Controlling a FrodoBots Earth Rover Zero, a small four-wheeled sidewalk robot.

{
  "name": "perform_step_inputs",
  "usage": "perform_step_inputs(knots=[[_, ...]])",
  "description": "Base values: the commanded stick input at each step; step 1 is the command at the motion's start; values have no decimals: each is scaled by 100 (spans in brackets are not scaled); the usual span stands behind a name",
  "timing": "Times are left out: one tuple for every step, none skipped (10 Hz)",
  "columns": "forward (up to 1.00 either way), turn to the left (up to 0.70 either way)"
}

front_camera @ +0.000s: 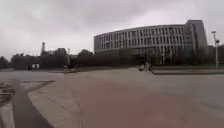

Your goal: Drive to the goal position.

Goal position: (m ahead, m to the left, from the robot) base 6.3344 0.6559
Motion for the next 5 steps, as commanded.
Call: perform_step_inputs(knots=[[70,-2],[70,-2],[70,-1],[70,0],[70,0]])
